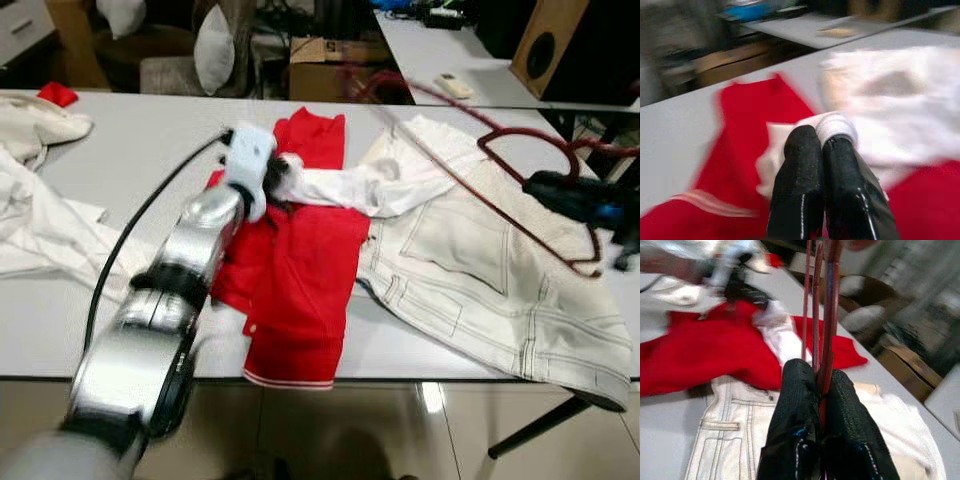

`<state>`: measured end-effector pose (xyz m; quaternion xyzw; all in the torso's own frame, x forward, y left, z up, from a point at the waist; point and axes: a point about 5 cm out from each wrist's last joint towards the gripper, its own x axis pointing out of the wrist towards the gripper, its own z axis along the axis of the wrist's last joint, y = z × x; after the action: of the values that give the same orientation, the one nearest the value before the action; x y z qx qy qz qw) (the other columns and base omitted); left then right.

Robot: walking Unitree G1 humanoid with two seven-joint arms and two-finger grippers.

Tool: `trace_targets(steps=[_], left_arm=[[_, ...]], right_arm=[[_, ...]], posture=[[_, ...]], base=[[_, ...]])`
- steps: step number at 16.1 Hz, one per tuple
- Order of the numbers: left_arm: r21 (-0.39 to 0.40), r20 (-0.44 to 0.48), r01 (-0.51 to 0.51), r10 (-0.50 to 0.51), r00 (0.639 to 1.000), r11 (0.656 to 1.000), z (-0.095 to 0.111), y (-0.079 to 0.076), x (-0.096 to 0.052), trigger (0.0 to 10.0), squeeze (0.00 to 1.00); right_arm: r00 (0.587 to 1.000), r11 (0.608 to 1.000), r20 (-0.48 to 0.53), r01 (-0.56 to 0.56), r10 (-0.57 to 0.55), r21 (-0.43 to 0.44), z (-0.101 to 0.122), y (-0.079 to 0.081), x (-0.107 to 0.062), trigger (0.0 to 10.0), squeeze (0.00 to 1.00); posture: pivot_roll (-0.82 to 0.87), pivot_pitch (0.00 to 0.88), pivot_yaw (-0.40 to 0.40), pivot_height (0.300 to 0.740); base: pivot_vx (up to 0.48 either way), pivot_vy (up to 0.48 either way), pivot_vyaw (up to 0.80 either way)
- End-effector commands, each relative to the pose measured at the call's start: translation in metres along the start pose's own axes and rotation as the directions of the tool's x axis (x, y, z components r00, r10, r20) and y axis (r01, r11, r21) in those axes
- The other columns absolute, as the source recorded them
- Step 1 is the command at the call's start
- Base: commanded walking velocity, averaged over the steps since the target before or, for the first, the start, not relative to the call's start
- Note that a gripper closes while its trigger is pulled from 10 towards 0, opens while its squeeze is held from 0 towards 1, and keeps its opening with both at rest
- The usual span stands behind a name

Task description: Hang hanger

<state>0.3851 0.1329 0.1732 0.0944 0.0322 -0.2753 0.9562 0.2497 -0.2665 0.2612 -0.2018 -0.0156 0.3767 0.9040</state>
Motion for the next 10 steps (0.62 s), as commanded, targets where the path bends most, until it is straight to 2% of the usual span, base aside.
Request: trace_targets(steps=[1,2,3,4,5,6,7,8,10], left_arm=[[0.008,0.045,0.086,-0.086,0.995,0.996,0.016,-0.01,0.001,10.0,0.0],[-0.014,0.113,0.189,-0.186,0.976,0.982,0.027,-0.029,-0.009,10.0,0.06],[-0.011,0.193,0.308,-0.3,0.934,0.951,0.042,-0.053,-0.02,10.0,0.35],[0.002,0.213,0.359,-0.351,0.912,0.933,0.048,-0.063,-0.026,10.0,0.76],[0.029,0.217,0.419,-0.415,0.884,0.908,0.054,-0.076,-0.034,10.0,1.0],[0.064,0.196,0.449,-0.452,0.87,0.891,0.055,-0.081,-0.038,10.0,1.0],[0.142,0.121,0.471,-0.488,0.865,0.87,0.049,-0.083,-0.044,10.0,1.0],[0.201,0.061,0.485,-0.505,0.861,0.851,0.045,-0.083,-0.048,10.0,1.0],[0.346,-0.126,0.518,-0.508,0.852,0.782,0.028,-0.075,-0.06,10.0,1.0]], right_arm=[[0.997,0.997,-0.016,0.071,-0.071,-0.003,0.002,-0.002,-0.003,10.0,0.0],[0.99,0.989,-0.044,0.138,-0.136,0.057,-0.006,0.004,0.003,10.0,0.0],[0.979,0.975,-0.068,0.199,-0.193,0.101,-0.012,0.009,0.011,10.0,0.0],[0.972,0.968,-0.082,0.226,-0.218,0.108,-0.016,0.011,0.016,10.0,0.0],[0.957,0.95,-0.098,0.284,-0.273,0.13,-0.023,0.014,0.026,10.0,0.0],[0.94,0.925,-0.105,0.338,-0.324,0.172,-0.028,0.017,0.036,10.0,0.0],[0.921,0.9,-0.132,0.388,-0.367,0.2,-0.033,0.02,0.044,10.0,0.0],[0.909,0.888,-0.149,0.414,-0.39,0.2,-0.036,0.021,0.046,10.0,0.0],[0.906,0.878,-0.164,0.419,-0.389,0.231,-0.04,0.027,0.052,10.0,0.0]], posture=[[-0.11,0.0,0.02,0.74],[-0.11,0.0,0.022,0.74],[-0.11,0.0,0.023,0.74],[-0.11,0.0,0.024,0.74],[-0.11,0.0,0.02,0.74],[-0.1,0.0,0.017,0.74],[-0.1,0.0,0.014,0.74],[-0.1,0.0,0.013,0.74],[-0.1,0.0,0.023,0.74]], base=[[0.0,0.0,0.0],[0.0,0.0,0.0],[0.0,0.0,0.0],[0.0,0.0,0.0],[0.0,0.0,0.0],[0.0,0.0,0.0],[0.0,0.0,0.0],[0.0,0.0,0.0],[0.0,0.0,0.0]])
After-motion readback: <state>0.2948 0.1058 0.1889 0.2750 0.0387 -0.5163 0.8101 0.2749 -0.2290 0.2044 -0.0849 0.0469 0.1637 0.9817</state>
